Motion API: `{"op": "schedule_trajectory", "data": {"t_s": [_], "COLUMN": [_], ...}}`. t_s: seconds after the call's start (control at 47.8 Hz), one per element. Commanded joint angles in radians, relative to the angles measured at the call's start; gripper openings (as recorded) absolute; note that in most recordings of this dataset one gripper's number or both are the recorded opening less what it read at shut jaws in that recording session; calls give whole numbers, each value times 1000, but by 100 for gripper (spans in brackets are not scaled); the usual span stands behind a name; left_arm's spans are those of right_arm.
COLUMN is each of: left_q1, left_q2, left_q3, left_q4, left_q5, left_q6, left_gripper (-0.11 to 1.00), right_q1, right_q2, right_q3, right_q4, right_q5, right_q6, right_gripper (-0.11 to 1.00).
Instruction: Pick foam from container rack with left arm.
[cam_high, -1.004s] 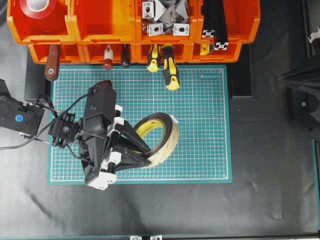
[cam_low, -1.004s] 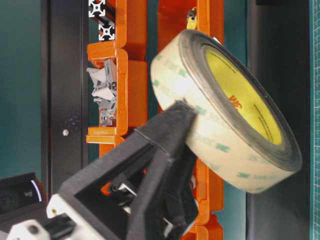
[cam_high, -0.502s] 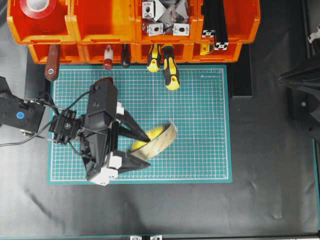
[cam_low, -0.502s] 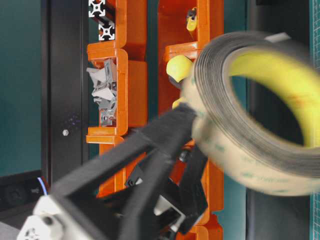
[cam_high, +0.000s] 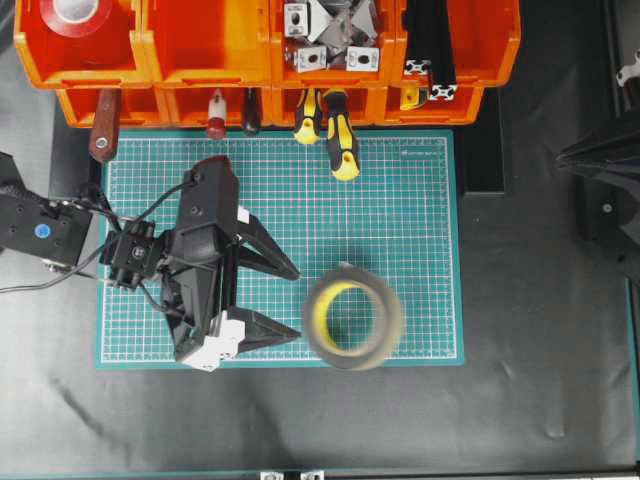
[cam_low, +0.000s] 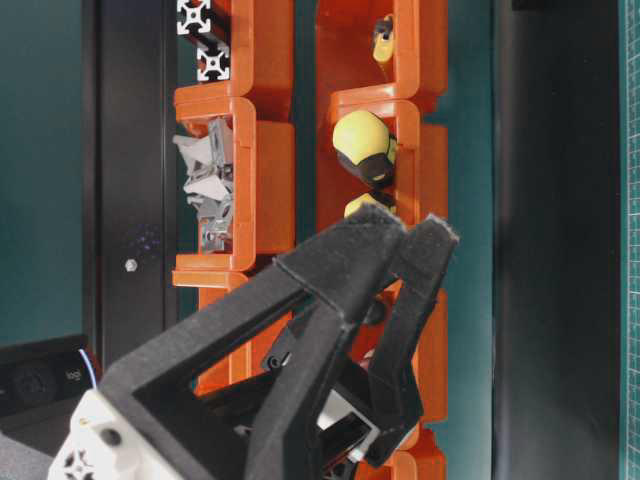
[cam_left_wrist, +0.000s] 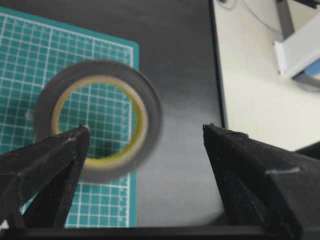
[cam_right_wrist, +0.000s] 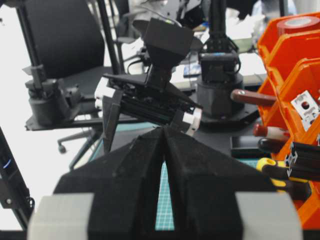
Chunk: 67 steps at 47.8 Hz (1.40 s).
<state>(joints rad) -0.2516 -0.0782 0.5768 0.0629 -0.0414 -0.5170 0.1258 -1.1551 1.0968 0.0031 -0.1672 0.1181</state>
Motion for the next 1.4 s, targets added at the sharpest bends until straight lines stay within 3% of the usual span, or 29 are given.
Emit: {"op": "schedule_trajectory", "data": {"t_s": [0.0, 0.774, 1.381], "left_q1": [8, 14, 6], "left_q2": [-15, -101, -413], "left_q3": [-25, 9, 181], "left_q4": [3, 3, 3], "left_q5": [-5, -3, -3], "left_q6": [-2, 8, 2], "left_gripper": [89, 89, 89], "right_q1": [2, 2, 2], "right_q2": [5, 5, 6], "right_q3": [-34, -35, -32], "right_q4": [3, 3, 3], "right_q5": [0, 0, -5], "right_q6": [0, 0, 0], "right_gripper": [1, 1, 1]}}
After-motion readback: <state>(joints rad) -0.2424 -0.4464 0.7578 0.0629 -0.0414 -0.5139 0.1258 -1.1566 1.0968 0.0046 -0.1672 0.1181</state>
